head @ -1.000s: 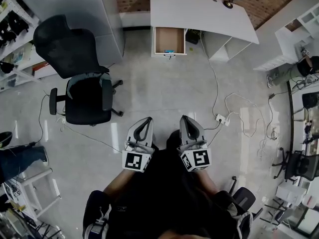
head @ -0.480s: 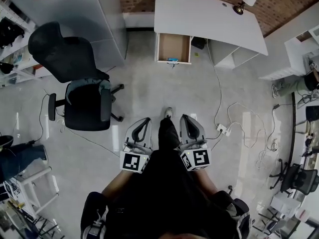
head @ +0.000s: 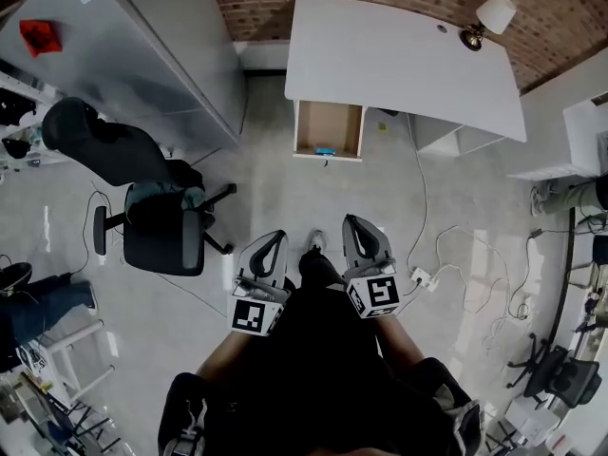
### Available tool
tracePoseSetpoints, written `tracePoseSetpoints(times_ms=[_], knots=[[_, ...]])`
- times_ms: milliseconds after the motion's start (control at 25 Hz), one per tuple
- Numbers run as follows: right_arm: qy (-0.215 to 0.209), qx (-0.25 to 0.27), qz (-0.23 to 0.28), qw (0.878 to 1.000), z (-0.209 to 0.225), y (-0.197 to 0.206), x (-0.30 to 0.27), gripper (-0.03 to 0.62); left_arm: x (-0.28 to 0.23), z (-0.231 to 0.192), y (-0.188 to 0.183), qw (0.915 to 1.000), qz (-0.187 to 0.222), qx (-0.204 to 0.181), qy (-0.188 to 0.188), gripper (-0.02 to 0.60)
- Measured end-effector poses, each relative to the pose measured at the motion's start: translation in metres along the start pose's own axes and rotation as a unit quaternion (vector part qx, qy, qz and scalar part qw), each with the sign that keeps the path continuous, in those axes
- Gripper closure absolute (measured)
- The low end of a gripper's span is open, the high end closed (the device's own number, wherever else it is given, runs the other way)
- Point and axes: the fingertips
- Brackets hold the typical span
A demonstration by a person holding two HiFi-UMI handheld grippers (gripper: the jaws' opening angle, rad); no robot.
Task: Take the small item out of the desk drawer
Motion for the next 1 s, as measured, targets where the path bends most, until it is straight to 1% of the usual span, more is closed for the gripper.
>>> tracePoseSetpoints(times_ms=[80, 200, 280, 360, 480, 680, 800, 920, 1000], knots=[[-0.003, 0.009, -0.007, 1.0, 0.024, -0.002, -0.021, 0.568, -0.02, -0.006, 0.001, 0.9997, -0.022, -0.003, -0.01, 0.572], [-0.008, 0.018, -0.024, 1.0, 0.046, 0.002, -0.044, 0.568, -0.042, -0.014, 0.003, 0.999, -0.038, -0.004, -0.021, 0.572], [-0.013, 0.023, -0.034, 0.999, 0.058, 0.005, -0.061, 0.568, -0.058, -0.022, 0.002, 0.9988, -0.042, 0.003, -0.023, 0.572], [-0.018, 0.027, -0.049, 0.998, 0.068, 0.011, -0.079, 0.568, -0.075, -0.028, -0.002, 0.999, -0.041, 0.003, -0.019, 0.572], [-0.022, 0.03, -0.068, 0.997, 0.079, 0.018, -0.106, 0.568, -0.101, -0.042, -0.002, 0.9985, -0.055, 0.0, -0.008, 0.572], [-0.027, 0.044, -0.1, 0.994, 0.096, 0.025, -0.154, 0.568, -0.152, -0.071, -0.009, 0.9982, -0.058, 0.002, 0.013, 0.572], [-0.035, 0.069, -0.134, 0.988, 0.103, 0.043, -0.186, 0.568, -0.179, -0.091, -0.008, 0.997, -0.071, 0.01, 0.028, 0.572], [-0.052, 0.11, -0.17, 0.978, 0.108, 0.068, -0.218, 0.568, -0.202, -0.113, -0.002, 0.9952, -0.087, 0.011, 0.043, 0.572], [-0.063, 0.125, -0.2, 0.97, 0.117, 0.092, -0.235, 0.568, -0.217, -0.124, 0.005, 0.9939, -0.099, 0.005, 0.048, 0.572]])
Point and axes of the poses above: the fingertips, and each gripper's own axes: x backward along the fingers, z to its right, y out of its underside, and after that the axes turned 4 degrees about -z, right-handed
